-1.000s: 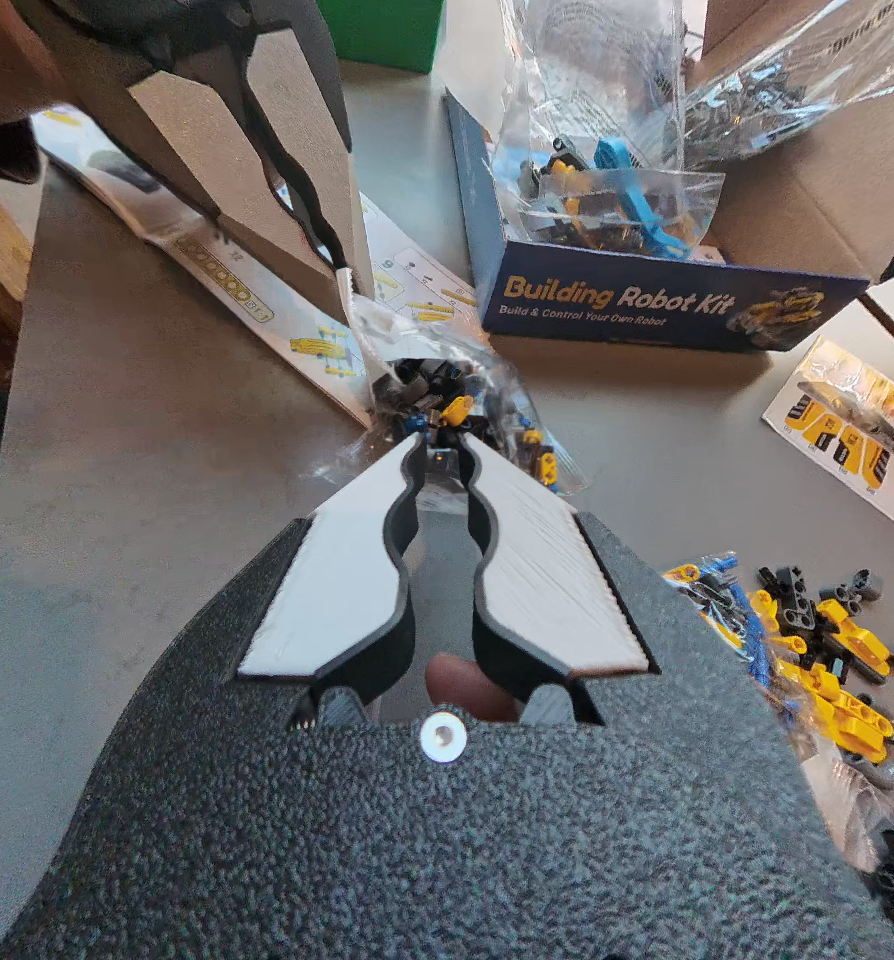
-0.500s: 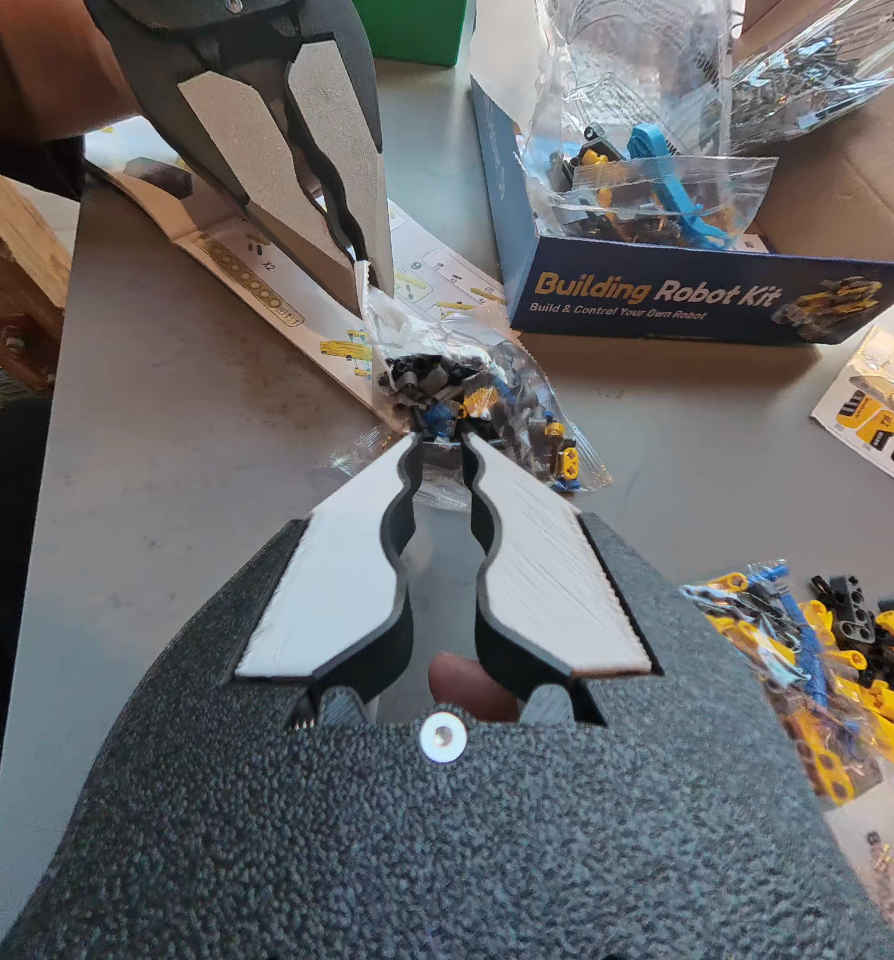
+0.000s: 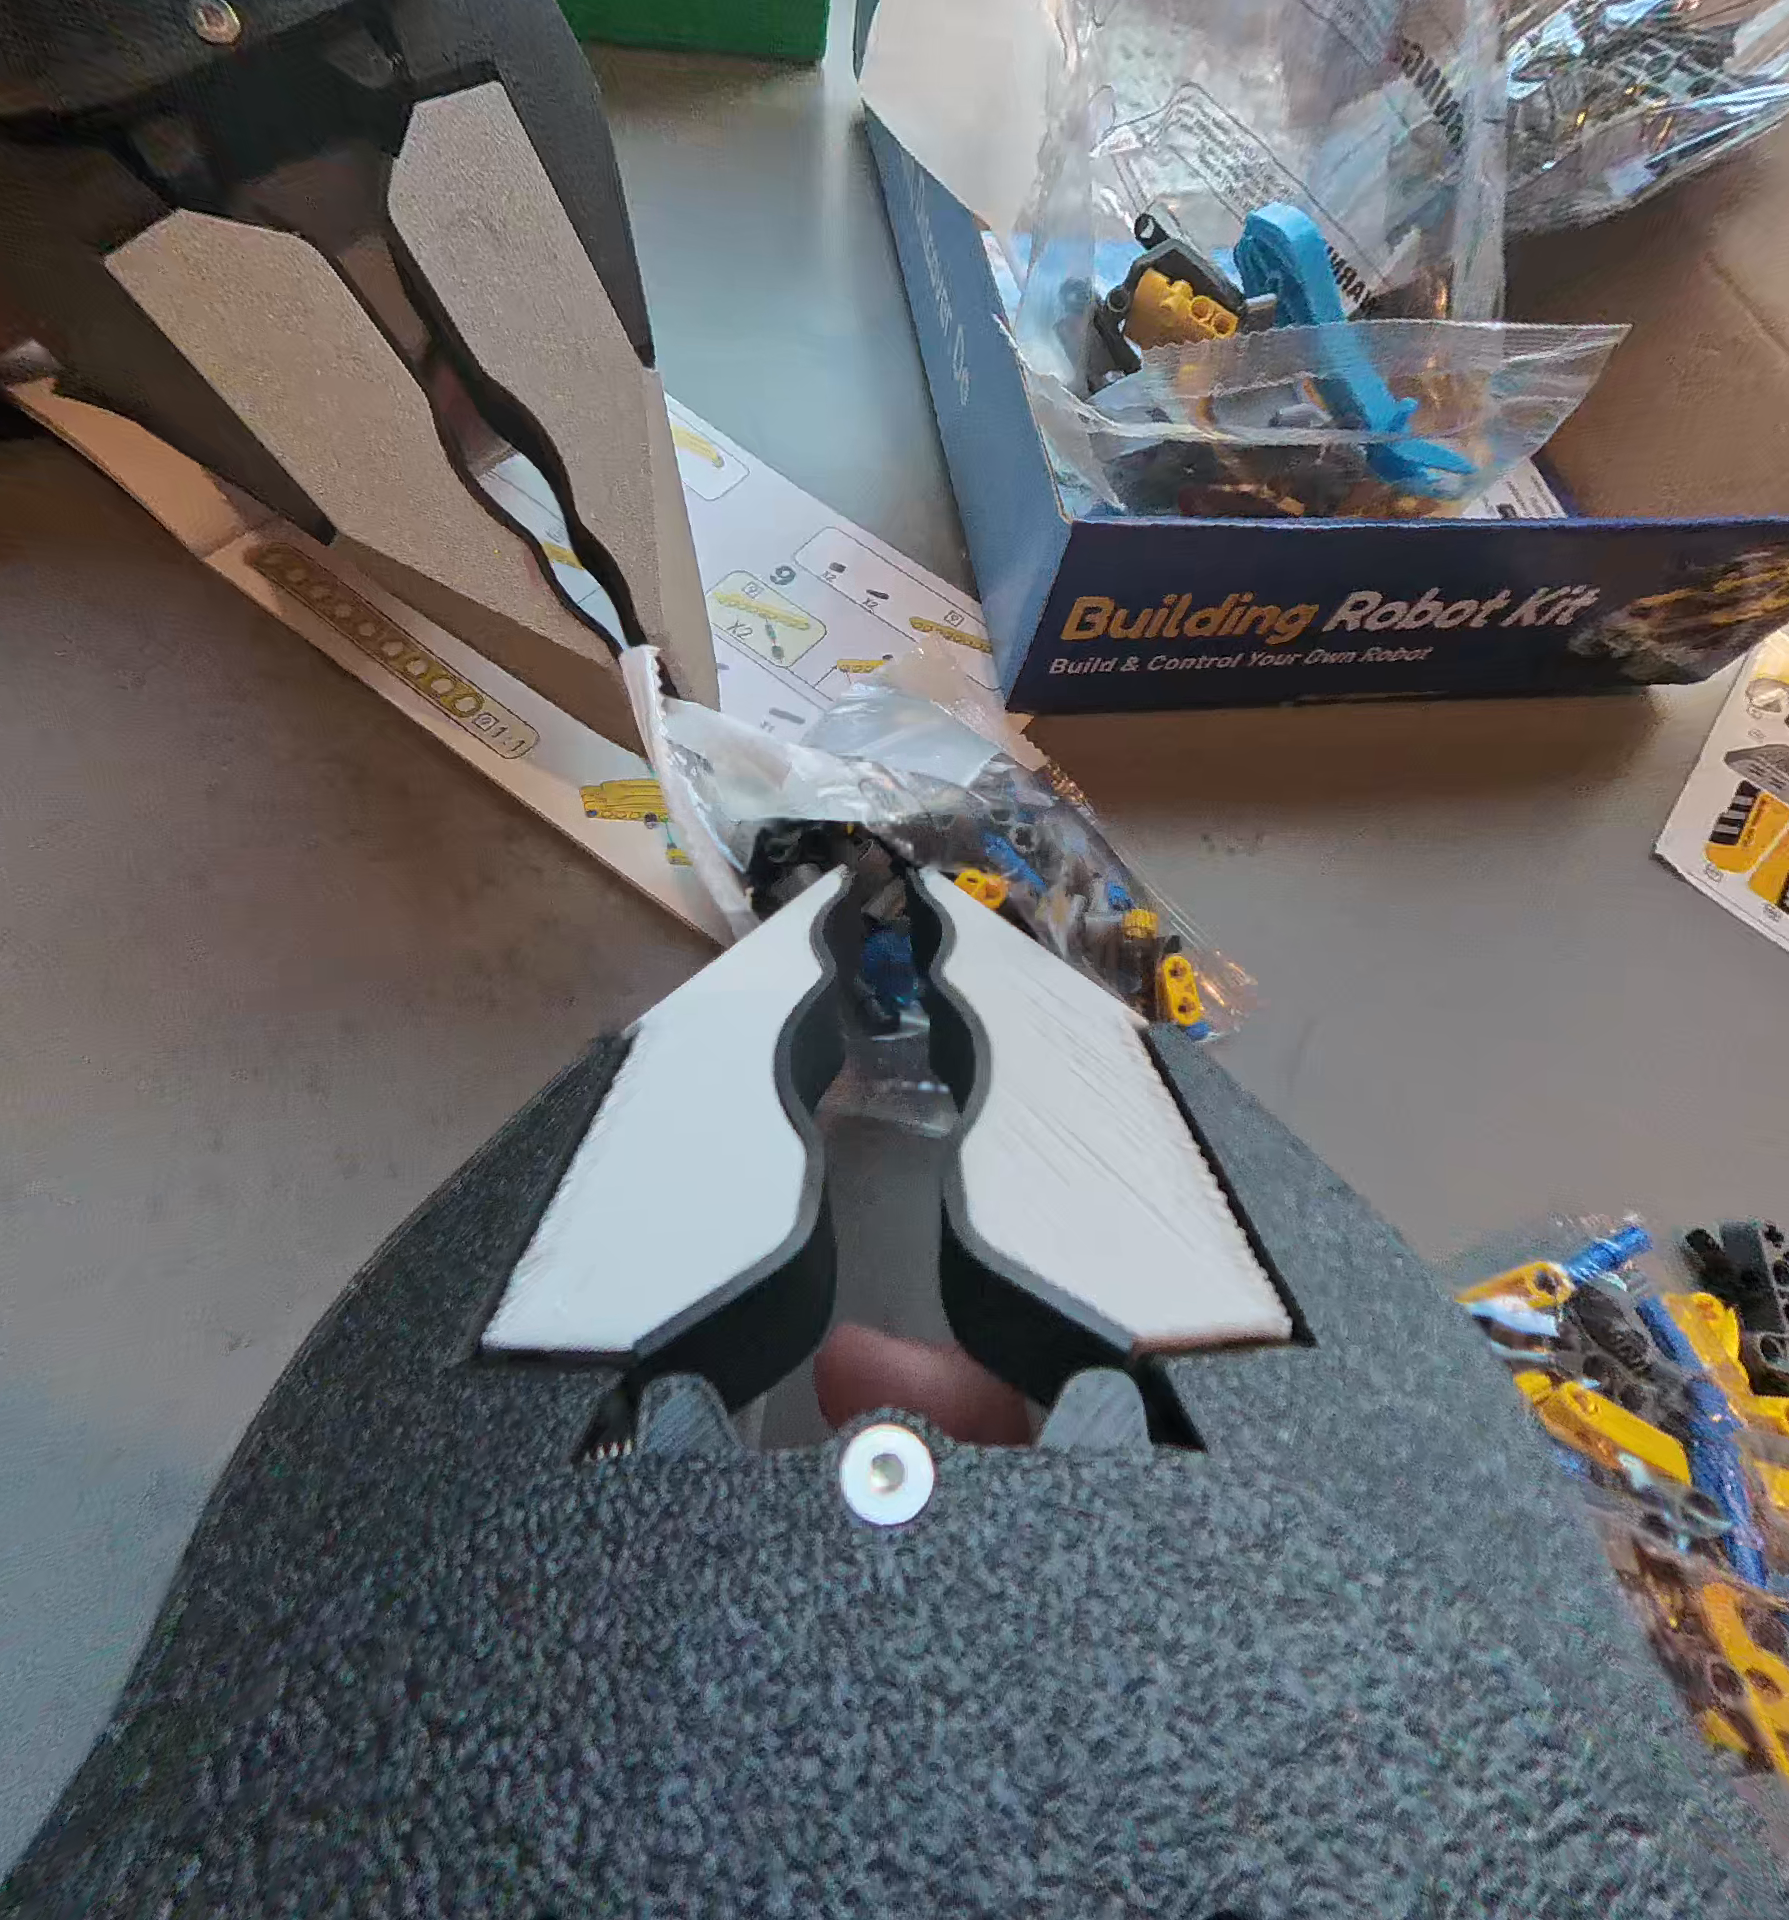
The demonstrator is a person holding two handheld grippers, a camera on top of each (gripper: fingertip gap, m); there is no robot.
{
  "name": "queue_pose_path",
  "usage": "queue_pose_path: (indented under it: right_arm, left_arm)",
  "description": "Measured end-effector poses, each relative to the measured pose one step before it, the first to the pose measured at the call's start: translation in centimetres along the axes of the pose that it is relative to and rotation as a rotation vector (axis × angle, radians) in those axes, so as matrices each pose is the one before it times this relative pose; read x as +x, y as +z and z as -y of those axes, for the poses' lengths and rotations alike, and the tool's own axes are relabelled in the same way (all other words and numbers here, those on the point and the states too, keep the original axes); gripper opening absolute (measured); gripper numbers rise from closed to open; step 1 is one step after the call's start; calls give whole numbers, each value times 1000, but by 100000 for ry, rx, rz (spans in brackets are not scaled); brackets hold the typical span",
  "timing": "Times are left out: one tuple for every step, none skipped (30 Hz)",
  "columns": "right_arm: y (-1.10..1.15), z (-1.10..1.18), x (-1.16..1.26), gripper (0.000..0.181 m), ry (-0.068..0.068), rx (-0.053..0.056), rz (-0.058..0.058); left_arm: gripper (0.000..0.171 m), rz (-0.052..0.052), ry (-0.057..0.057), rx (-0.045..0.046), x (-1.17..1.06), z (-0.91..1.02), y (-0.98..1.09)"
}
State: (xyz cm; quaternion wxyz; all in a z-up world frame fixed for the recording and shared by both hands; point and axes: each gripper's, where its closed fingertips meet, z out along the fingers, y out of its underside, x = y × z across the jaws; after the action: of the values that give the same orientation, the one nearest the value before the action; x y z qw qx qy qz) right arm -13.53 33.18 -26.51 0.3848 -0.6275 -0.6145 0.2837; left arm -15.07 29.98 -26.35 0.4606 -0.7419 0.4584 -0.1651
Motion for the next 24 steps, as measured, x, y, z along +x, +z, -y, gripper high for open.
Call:
queue_pose_path:
  right_arm:
    - [235, -81, 132, 9, -389, -1333, -600]
    - [139, 91, 61, 10, -16, -441, 39]
    - [64, 221, 88, 11, 377, 131, -4]
    - [53, 209, 191, 11, 636, -188, -294]
    - [107, 116, 87, 11, 613, -547, 493]
    - [176, 7, -93, 12, 403, -1006, 1768]
    - [218, -99, -191, 14, 141, -1439, 2269]
    - [197, -15, -200, 14, 285, -835, 2278]
    - [126, 63, -244, 15, 774, -255, 2514]
    - [136, 30, -122, 14, 1578, -577, 2027]
    - [202, -20, 75, 14, 2137, -931, 1040]
    - [254, -100, 200, 14, 1725, -1278, 63]
    - [274, -109, 173, 13, 628, -1201, -193]
    - [243, -38, -12, 13, -295, -675, 385]
    - [191, 38, -80, 13, -864, -307, 236]
    - [135, 46, -58, 12, -1488, -290, -16]
    - [117, 53, 2, 10, -1638, -234, -361]
    - [116, 39, 47, 6, -1441, -101, -416]
    - [119, 16, 12, 6, -607, 81, -13]
    - [90, 10, -48, 6, 236, 173, 567]
    - [8, 9, -81, 6, 326, 365, 844]
    - [-129, 60, -12, 6, 125, 761, 249]
    - [-277, 108, 113, 6, -132, 1218, -516]
    - [-376, 94, 113, 6, -207, 1158, -597]
  left_arm:
    - [0, 218, 206, 240, -2, 27, -27]
    - [0, -138, 532, 481, 78, 45, -54]
    - [0, -307, 666, 664, 102, 72, -64]
    - [0, -166, 388, 656, 50, 69, -51]
    - [0, -189, 37, 329, 27, 30, -25]
    - [0, -408, 133, 110, 55, -8, 6]
    - [0, -786, 488, -234, 137, -31, 24]
    - [0, -628, 610, -157, 128, -17, 26]
    - [0, -382, 480, -269, 82, -23, 41]
    - [0, -346, 540, -41, 98, -4, 6]
    - [0, 30, 510, 69, 47, 0, -5]
    - [0, -27, 329, 126, 37, 17, -15]
    - [0, -265, 227, 63, 55, 5, -16]
    - [0, -144, 229, 70, 32, -2, -5]
    - [0, -141, 261, 69, 40, 11, -8]
    - [0, -53, 243, -24, 36, -5, -3]
    - [0, 50, 216, 91, 19, 6, -2]
    - [0, 62, -14, 100, -6, 16, -10]
    - [0, 213, -384, 165, -61, 10, -25]
    - [0, 197, -829, 317, -110, 24, -53]
    - [0, 168, -1184, 849, -138, 80, -106]
    - [0, 280, -1506, 1299, -185, 132, -141]
    - [0, 305, -1730, 1710, -216, 176, -196]
    - [0, -111, -1591, 1986, -155, 213, -208]
